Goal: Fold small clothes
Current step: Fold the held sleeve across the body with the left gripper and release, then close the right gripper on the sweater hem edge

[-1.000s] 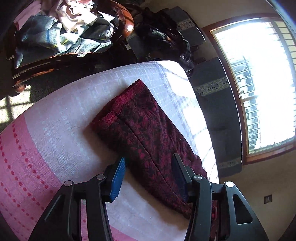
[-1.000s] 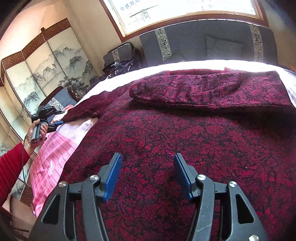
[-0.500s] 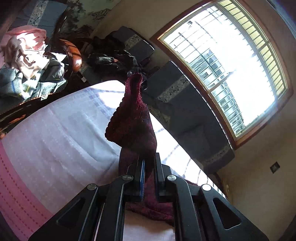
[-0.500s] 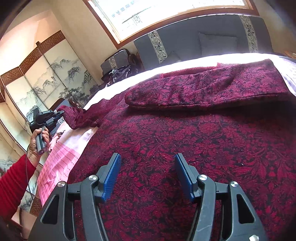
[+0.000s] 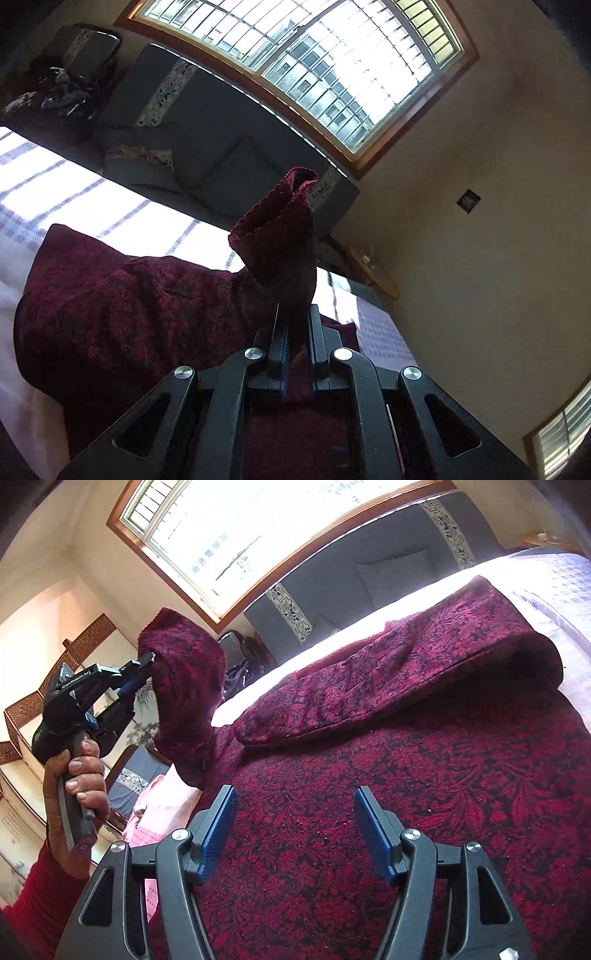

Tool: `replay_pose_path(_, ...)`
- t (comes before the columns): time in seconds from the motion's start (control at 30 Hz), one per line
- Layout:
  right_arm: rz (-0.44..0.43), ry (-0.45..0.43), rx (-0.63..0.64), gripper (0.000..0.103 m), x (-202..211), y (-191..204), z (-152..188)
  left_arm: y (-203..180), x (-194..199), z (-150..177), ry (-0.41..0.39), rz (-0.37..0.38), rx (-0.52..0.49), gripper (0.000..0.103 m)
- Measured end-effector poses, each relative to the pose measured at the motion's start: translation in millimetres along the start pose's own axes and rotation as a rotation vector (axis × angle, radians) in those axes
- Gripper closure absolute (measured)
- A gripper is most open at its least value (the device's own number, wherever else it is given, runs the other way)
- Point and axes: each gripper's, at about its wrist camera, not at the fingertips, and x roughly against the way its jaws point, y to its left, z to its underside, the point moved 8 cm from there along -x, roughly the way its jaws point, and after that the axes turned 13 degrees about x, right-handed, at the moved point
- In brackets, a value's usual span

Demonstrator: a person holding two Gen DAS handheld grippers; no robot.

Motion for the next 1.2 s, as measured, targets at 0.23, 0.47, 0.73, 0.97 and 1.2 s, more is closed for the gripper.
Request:
replay_pose_path(0.23,-0.023,-0.051,-0.102,0.039,7,-17,-4,-4,-70,85,0.158,-0.022,-0.051,0.076)
replay_pose_path(0.47,-0.048,-0.050,-0.137,0.038,14,-20,-5,22,9,104,-0.028,-0.099,-0.007,0.016)
replay_pose_path(0.73,0.076,0.037,0.046,0.044,17,-36,-78,87,42,133,-0.078,-0.156,0.045,0.016)
replay_pose_path(0.97,0.199,0.286,0.013,0.063,-39,-94,-82,99,41,137,-0.075,-0.174,0.079,0.014)
replay_pose_path(1.2,0.193,0.323,0.019,0.094,-54,-97,-63,95,35,135,-0.075,-0.185,0.092,0.014)
